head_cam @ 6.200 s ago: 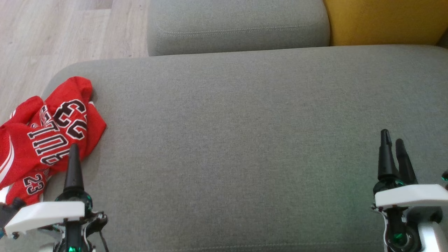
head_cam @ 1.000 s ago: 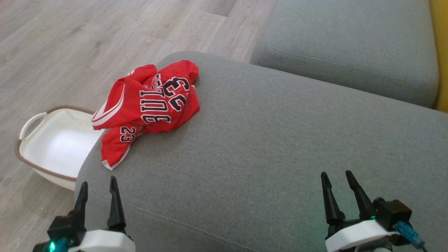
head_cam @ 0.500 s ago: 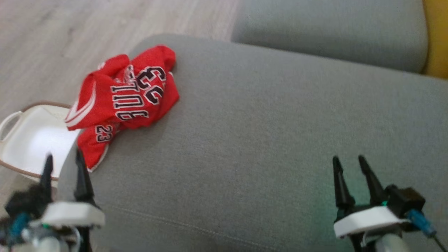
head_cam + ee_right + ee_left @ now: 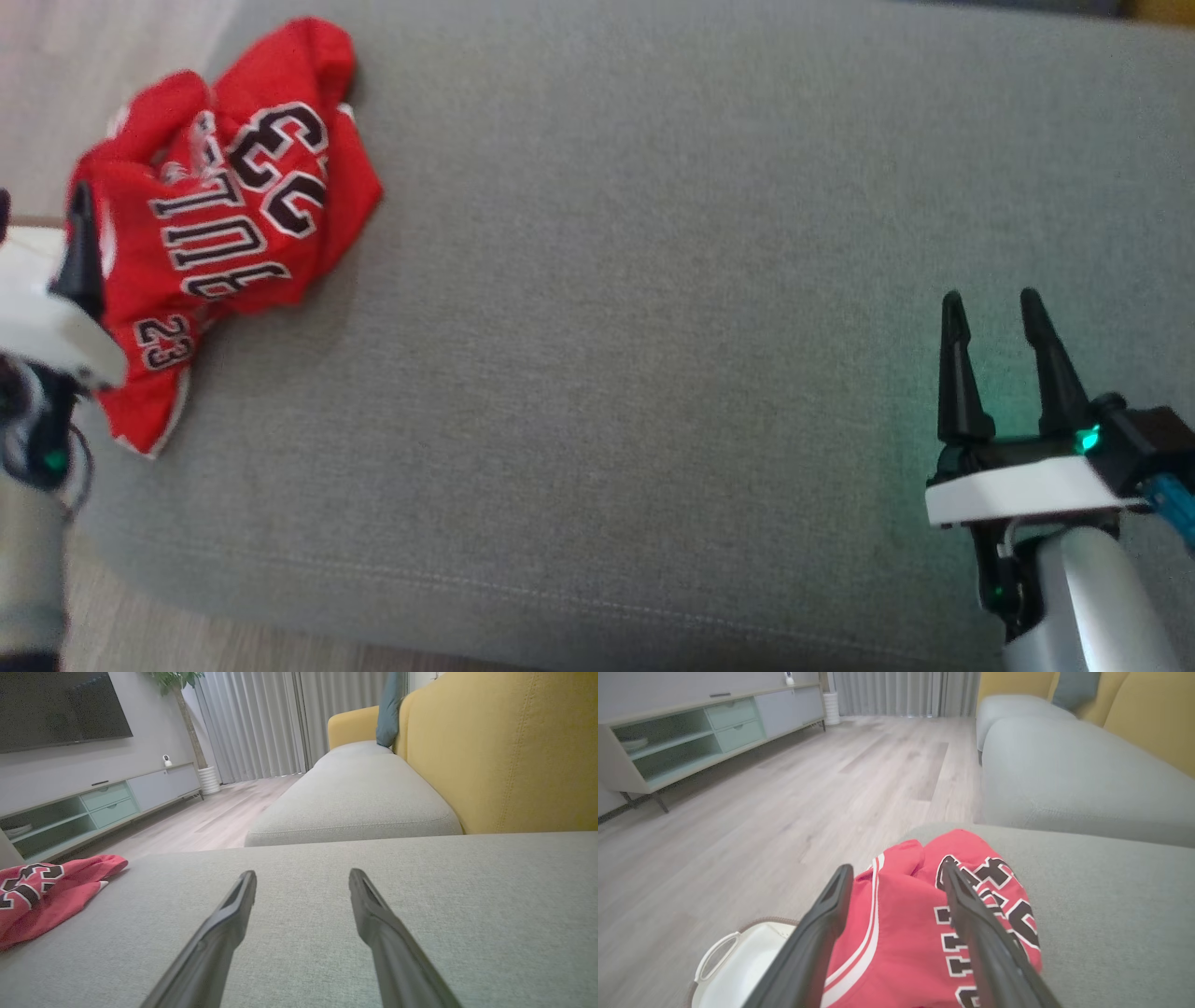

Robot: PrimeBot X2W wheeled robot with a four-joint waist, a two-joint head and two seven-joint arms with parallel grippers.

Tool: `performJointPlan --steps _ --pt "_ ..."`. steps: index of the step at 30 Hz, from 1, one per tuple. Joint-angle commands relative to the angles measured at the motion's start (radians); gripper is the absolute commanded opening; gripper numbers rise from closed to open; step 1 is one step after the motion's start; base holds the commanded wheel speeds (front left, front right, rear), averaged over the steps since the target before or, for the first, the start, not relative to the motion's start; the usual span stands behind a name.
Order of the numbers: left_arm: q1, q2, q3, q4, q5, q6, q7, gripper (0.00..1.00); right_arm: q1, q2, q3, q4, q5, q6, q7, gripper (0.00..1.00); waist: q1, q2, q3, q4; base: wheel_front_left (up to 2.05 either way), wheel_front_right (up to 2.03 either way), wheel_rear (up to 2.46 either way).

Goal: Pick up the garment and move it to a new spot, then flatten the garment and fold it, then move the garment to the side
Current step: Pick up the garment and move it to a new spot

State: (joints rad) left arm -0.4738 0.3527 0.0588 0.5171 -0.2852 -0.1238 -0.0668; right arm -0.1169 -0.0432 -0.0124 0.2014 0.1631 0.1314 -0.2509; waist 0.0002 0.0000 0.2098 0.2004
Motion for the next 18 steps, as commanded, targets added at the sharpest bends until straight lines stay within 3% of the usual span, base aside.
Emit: performJointPlan --steps 1,7,13,18 --pt "-0.091 0.086 0.007 0.04 -0.034 -0.004 0.047 1.0 -0.039 -0.007 0.019 -0.044 -0.013 -0.001 -0.011 1.0 -0.0002 0.0 0.052 -0.029 0.0 0.0 0.0" --pt "-0.238 0.175 -0.134 0.196 -0.219 -0.006 0.211 1.0 -0.054 -0.007 0.02 -0.067 -0.028 -0.001 -0.011 1.0 -0.0002 0.0 0.107 -0.06 0.0 0.0 0.0" --pt "-0.325 0.254 -0.225 0.318 -0.285 -0.007 0.237 1.0 -0.061 -0.007 0.031 -0.091 -0.032 -0.001 -0.011 1.0 -0.0002 0.0 0.148 -0.093 0.0 0.0 0.0" --pt "-0.378 0.268 -0.279 0.41 -0.326 -0.007 0.25 1.0 -0.058 -0.007 0.039 -0.102 -0.031 -0.001 -0.011 1.0 -0.0002 0.0 0.163 -0.115 0.0 0.0 0.0"
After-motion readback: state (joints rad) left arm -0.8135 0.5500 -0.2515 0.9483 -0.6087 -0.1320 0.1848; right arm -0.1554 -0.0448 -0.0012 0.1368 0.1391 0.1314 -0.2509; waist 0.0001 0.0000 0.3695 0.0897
